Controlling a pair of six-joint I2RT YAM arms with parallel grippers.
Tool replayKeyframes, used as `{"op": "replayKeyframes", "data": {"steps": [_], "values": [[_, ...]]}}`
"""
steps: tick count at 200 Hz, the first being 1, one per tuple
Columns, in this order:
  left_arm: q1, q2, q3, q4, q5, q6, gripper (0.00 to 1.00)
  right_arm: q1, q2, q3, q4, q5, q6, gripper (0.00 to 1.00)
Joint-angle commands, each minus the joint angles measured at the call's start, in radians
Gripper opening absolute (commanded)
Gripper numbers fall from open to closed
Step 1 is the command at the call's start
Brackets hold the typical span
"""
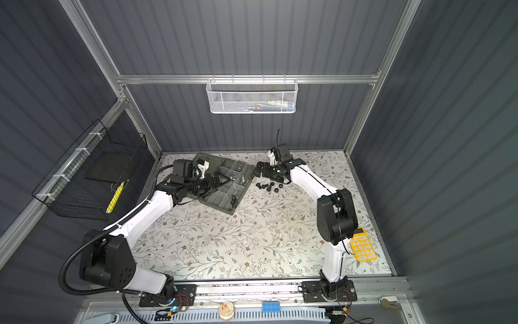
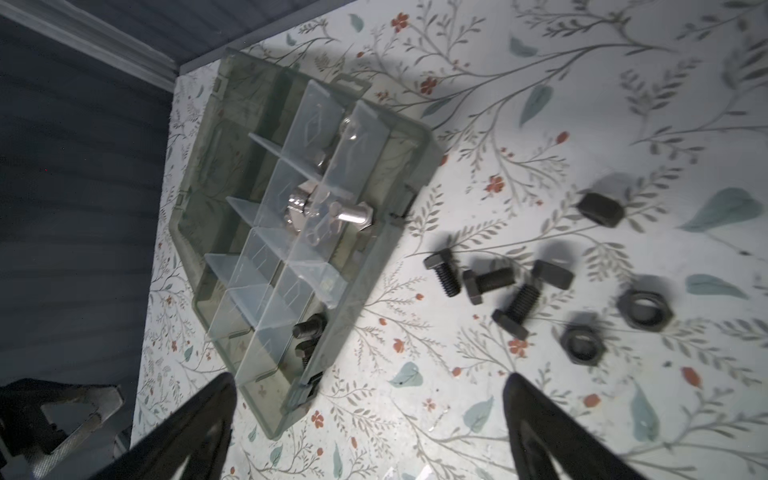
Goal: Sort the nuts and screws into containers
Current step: 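Move the right gripper back over the loose black bolts, then lower the right gripper and close it on another black bolt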
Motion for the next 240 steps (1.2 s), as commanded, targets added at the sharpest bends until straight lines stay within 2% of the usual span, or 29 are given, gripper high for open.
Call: {"op": "replayKeyframes", "data": {"steps": [1, 17, 48, 63, 82, 129, 240], "values": [[-0.044, 0.054, 0.052, 0.051, 0.004, -0.043, 1.00, 0.000, 0.049, 0.048, -0.059, 0.066, -0.034, 0.99], [-0.072, 0.076, 0.052, 0.088, -0.006, -0.068, 1.00, 0.000, 0.089, 0.063, -0.061, 0.073, -0.046, 0.96], [-0.117, 0.093, 0.031, 0.129, -0.029, -0.097, 1.00, 0.008, 0.159, 0.094, -0.052, 0.073, -0.085, 0.72], [-0.132, 0.091, 0.014, 0.141, -0.039, -0.104, 1.00, 0.018, 0.192, 0.126, -0.064, 0.081, -0.116, 0.66], [-0.135, 0.083, -0.019, 0.152, -0.043, -0.112, 1.00, 0.033, 0.229, 0.167, -0.081, 0.084, -0.134, 0.64], [-0.135, 0.059, -0.047, 0.132, -0.067, -0.098, 1.00, 0.052, 0.314, 0.221, -0.089, 0.061, -0.122, 0.51], [-0.135, 0.065, -0.062, 0.121, -0.060, -0.086, 1.00, 0.059, 0.413, 0.261, -0.114, 0.078, -0.120, 0.37]]}}
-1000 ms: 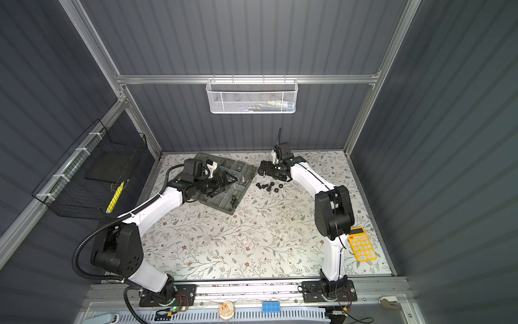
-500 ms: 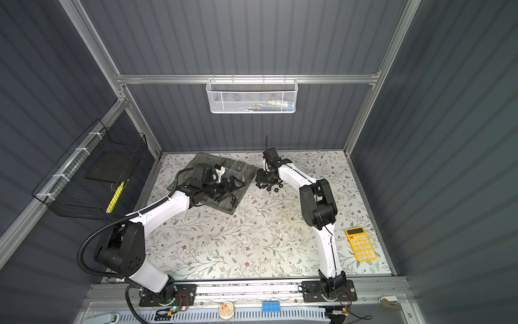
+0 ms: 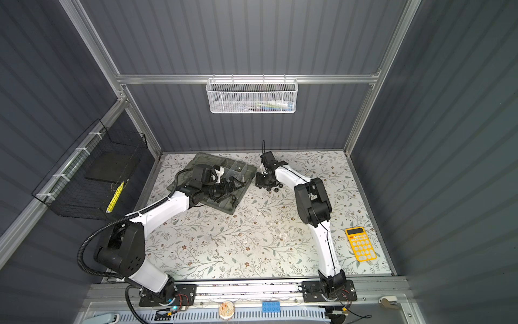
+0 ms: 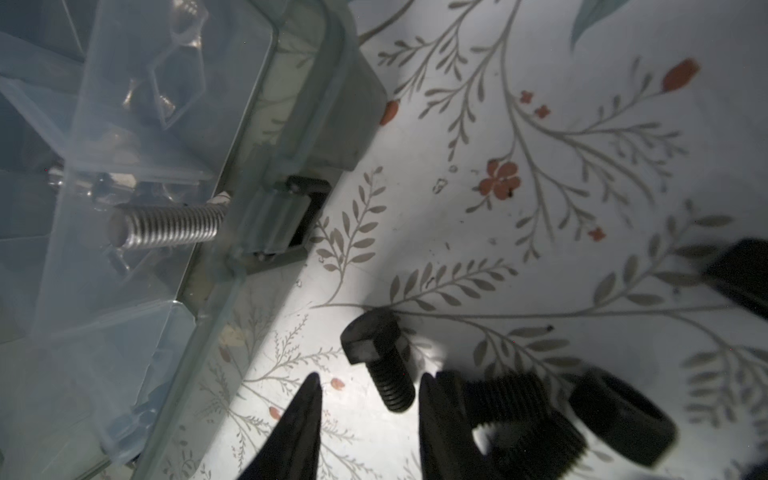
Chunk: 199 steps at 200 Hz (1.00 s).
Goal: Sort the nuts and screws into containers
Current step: 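Lower the right gripper and close it on another black bolt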
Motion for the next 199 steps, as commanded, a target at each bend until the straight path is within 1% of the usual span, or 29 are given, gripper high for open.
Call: {"op": "replayKeyframes", "data": {"steps": [1, 59, 97, 131, 199], "values": [[0.001, -0.022, -0.012, -0.013, 0.001, 0.013, 1.00, 0.003, 0.032, 0.026, -0.033, 0.010, -0.008, 0.37], [0.001, -0.034, -0.019, -0.025, -0.002, 0.021, 1.00, 0.003, 0.049, 0.013, -0.037, 0.023, -0.005, 0.29], [0.001, -0.044, -0.027, -0.025, -0.007, 0.020, 1.00, 0.008, 0.035, -0.019, -0.028, 0.021, -0.002, 0.21], [0.001, -0.048, -0.028, -0.027, -0.007, 0.017, 1.00, 0.012, -0.004, -0.074, -0.003, 0.009, 0.009, 0.13], [0.001, -0.069, -0.039, -0.043, -0.019, 0.024, 1.00, 0.011, -0.151, -0.267, 0.091, -0.054, 0.059, 0.07]]}}
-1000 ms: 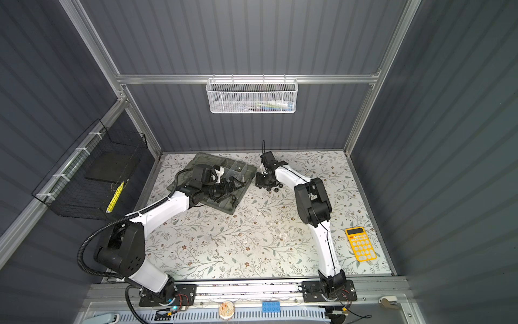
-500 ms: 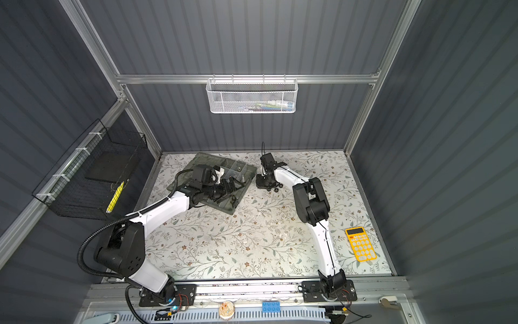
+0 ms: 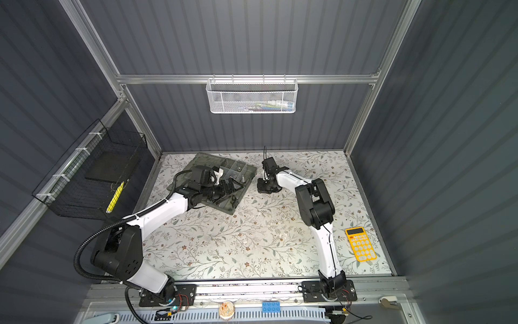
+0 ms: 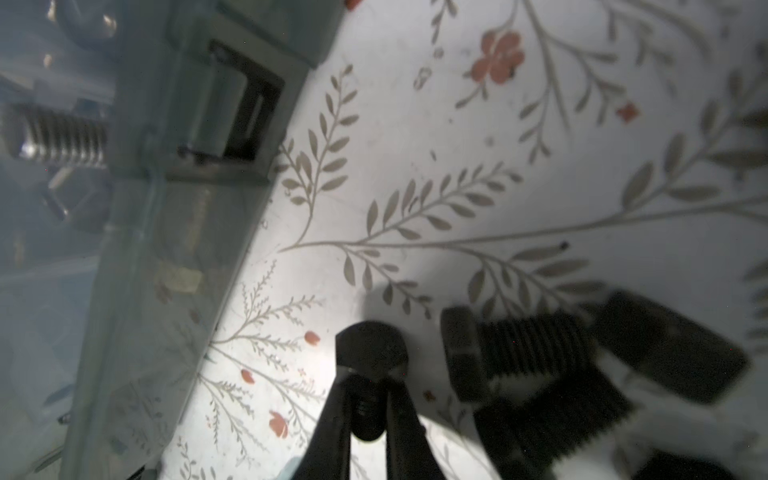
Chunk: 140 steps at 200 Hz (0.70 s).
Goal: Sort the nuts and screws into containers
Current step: 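Lower the right gripper and close it on another black bolt, then lift the black bolt with the right gripper and carry it over the compartment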
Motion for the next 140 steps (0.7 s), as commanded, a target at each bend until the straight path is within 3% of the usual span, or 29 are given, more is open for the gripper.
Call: {"op": "replayKeyframes", "data": {"steps": [1, 140], "values": [[0.001, -0.033, -0.008, -0.030, -0.013, 0.024, 1.00, 0.005, -0.054, -0.056, 0.011, -0.030, 0.025, 0.07], [0.045, -0.076, 0.010, -0.116, -0.032, 0.091, 1.00, 0.010, -0.217, -0.105, 0.049, -0.212, 0.128, 0.04]]}}
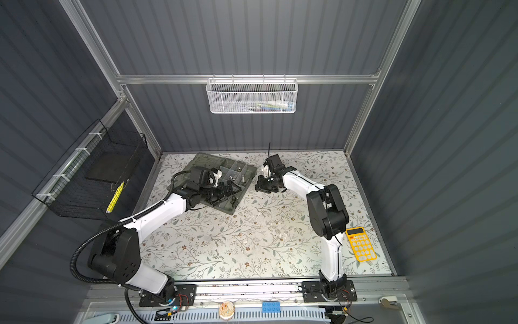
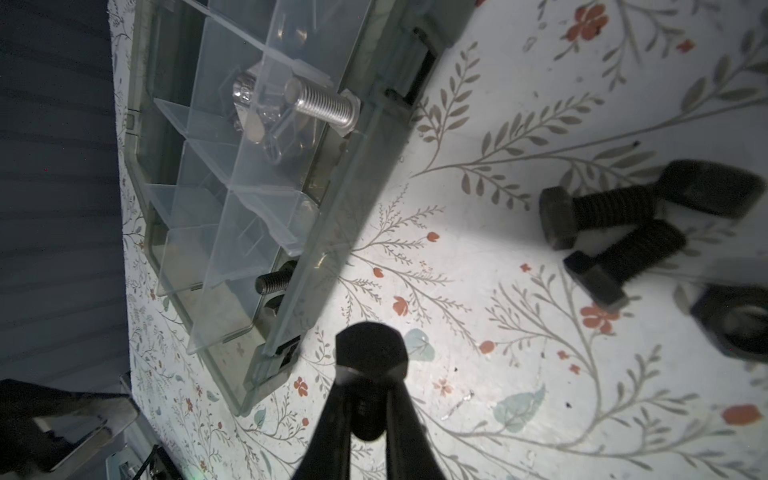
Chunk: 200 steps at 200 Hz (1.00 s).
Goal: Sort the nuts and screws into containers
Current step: 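Lift the black bolt with the right gripper and carry it over the compartment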
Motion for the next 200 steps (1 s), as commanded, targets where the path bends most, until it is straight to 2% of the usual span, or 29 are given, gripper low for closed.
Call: {"op": "replayKeyframes", "data": {"steps": [1, 73, 142, 200], "values": [[0.029, -0.049, 0.010, -0.030, 0.001, 0.034, 1.00, 0.009, -0.018, 0.012, 0.009, -0.043, 0.034, 0.04], [0.103, -0.099, -0.028, -0.055, 0.030, 0.054, 1.00, 0.061, -0.007, 0.071, 0.046, -0.079, 0.087, 0.03], [0.129, -0.122, -0.070, -0.046, 0.053, 0.052, 1.00, 0.134, 0.073, 0.157, 0.055, -0.097, 0.127, 0.03], [0.141, -0.146, -0.099, -0.045, 0.055, 0.048, 1.00, 0.154, 0.155, 0.208, 0.055, -0.094, 0.148, 0.04]]}}
